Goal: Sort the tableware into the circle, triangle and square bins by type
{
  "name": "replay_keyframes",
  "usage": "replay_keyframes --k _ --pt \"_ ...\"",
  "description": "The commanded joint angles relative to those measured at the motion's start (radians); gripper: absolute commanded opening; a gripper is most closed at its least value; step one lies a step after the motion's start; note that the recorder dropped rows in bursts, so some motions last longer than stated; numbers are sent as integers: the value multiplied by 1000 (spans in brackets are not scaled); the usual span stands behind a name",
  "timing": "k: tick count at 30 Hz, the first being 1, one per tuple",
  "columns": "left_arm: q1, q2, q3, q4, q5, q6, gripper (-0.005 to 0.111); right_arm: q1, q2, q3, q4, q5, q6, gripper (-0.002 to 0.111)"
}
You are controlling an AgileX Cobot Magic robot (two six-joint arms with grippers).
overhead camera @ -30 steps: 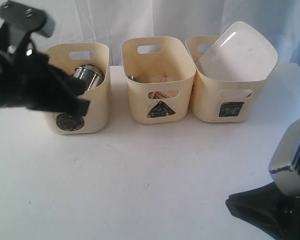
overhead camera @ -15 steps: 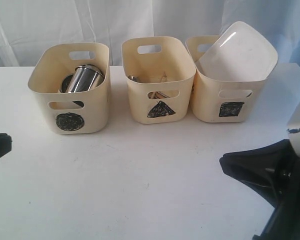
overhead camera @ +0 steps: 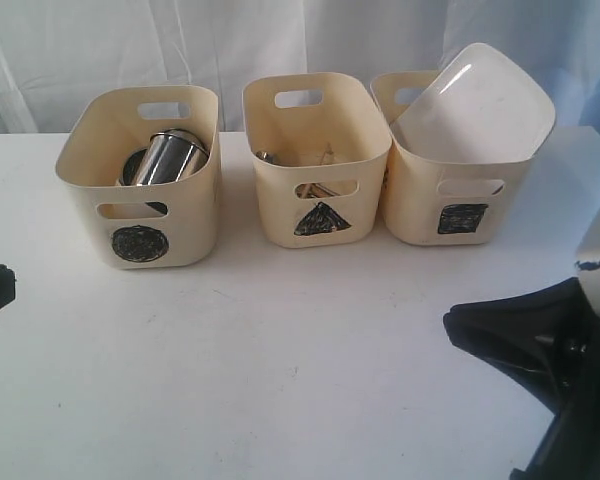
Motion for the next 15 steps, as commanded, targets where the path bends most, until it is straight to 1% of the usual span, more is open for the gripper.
replay_keyframes --k 1,2,3,5,6,7,10,15 --pt "-6 -11 3 -10 4 -8 0 -189 -123 20 15 5 -3 0" --pt "-6 -11 3 -10 4 -8 0 -245 -164 32 22 7 -3 0" --pt "-6 -11 3 -10 4 -8 0 -349 -239 61 23 9 -3 0" --pt "-6 -11 3 -10 4 -8 0 -493 -373 98 36 25 -3 0" --pt "-6 -11 3 -10 4 -8 0 -531 -424 110 36 25 -3 0" --pt "-6 -11 3 -10 4 -8 0 -557 -480 126 36 25 -3 0" --pt "-6 -11 3 -10 4 -8 0 -561 -551 143 36 39 -3 0" --pt "-6 -11 3 -10 4 -8 0 -564 -579 189 28 39 -3 0"
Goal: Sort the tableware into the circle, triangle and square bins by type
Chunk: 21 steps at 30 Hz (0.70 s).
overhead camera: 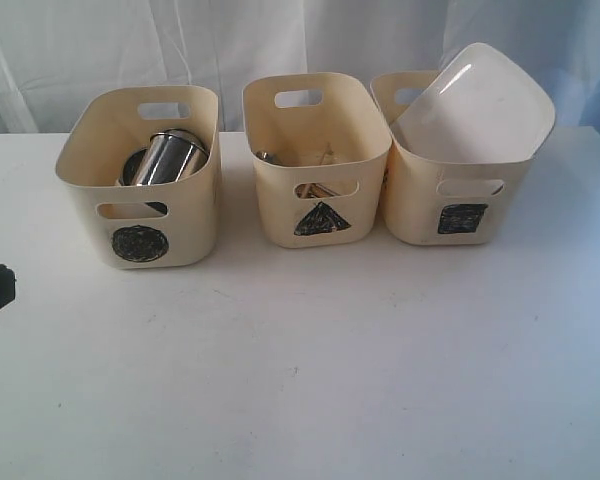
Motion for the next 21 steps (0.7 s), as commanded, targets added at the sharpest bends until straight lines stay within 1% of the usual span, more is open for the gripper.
replay_keyframes --k 1,6,9,12,15,19,21 --pt "-6 -11 3 -10 4 -8 0 -16 -15 59 1 -8 3 0" --pt "-6 -11 3 -10 4 -8 0 -49 -88 126 -37 -1 50 0" --pt "-6 -11 3 -10 4 -8 0 -86 -88 160 -81 1 84 0" --pt "-6 -12 3 -10 4 -8 0 -122 -88 181 -154 -3 162 0" --pt "-6 -12 3 -10 6 -8 0 -127 -88 201 -213 -10 212 0" --pt "-6 -12 3 -10 6 -8 0 -127 -88 236 -235 -79 217 0" --pt "-6 -12 3 -10 6 -8 0 -127 -88 254 -256 -84 217 0"
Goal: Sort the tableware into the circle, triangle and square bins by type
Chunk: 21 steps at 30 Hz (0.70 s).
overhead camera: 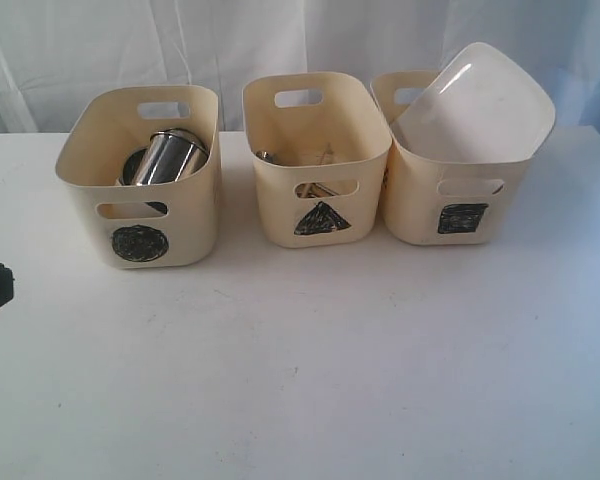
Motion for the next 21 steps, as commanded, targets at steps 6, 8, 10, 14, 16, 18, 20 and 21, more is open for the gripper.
replay_keyframes --k 6,8,10,14,16,18,20,21 --pt "-6 -7 3 -8 5 -8 0 -7 -5 100 -66 -74 53 0" --pt "-6 -7 3 -8 5 -8 0 -7 -5 121 -66 -84 53 0" --pt "-6 -7 3 -8 5 -8 0 -7 -5 136 -66 -93 53 0" --pt "-6 -7 3 -6 5 -8 0 -7 -5 166 -66 -113 53 0" --pt "-6 -7 3 -6 5 -8 0 -7 -5 166 -66 -128 53 0" --pt "-6 -7 3 -6 5 -8 0 -7 -5 166 -66 -132 55 0" --pt "-6 -7 3 -6 5 -8 0 -7 -5 166 -66 -132 55 0" --pt "-6 -7 3 -6 5 -8 0 -7 -5 166 -66 -132 55 0"
